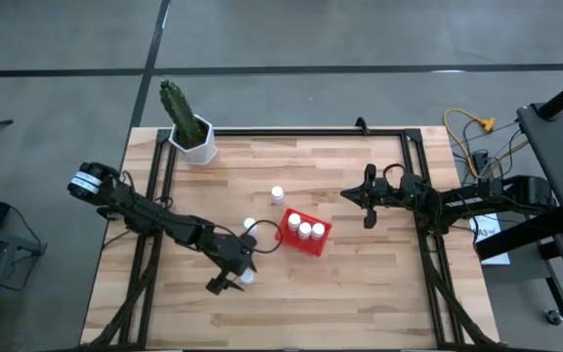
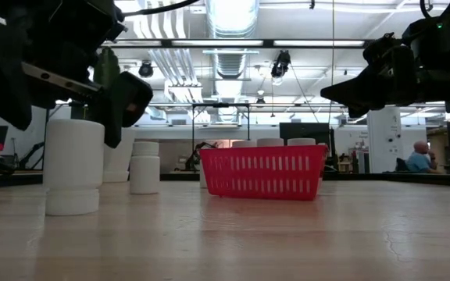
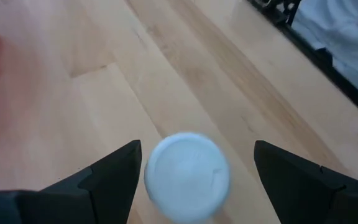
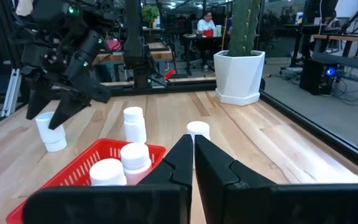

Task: Pick and place pill bottles into a basket
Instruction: Put the white pill bottle into the red bin

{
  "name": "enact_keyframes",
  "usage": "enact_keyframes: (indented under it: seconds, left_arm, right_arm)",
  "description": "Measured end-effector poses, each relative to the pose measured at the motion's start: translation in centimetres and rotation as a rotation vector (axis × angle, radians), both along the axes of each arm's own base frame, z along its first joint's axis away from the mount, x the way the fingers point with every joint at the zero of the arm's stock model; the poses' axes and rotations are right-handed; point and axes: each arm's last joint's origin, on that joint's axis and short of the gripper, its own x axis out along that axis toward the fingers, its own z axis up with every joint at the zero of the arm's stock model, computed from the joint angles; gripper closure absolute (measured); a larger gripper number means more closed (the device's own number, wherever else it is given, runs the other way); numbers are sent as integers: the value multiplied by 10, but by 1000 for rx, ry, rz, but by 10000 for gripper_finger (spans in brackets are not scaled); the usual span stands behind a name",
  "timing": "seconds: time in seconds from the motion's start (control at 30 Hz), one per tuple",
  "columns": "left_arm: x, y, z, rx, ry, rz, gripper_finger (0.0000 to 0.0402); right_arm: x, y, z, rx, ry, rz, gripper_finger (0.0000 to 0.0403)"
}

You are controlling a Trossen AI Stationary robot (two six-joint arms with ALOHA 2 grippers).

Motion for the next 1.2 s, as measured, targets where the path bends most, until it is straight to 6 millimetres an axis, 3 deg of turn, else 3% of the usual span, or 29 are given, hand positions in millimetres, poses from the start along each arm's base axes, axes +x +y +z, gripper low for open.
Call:
enact_keyframes:
  seconds: [0.53,0.83,1.2]
  left_arm:
    - [-2,2,-2,39,40,27,110]
    - [8,-1,20,84,97,42,110]
    - [11,-2,29,97,116,47,110]
  right_arm:
    - [0,0,0,0,0,0,394]
    - [0,0,0,-1,0,0,394]
    - [0,0,0,-12,1,8,394]
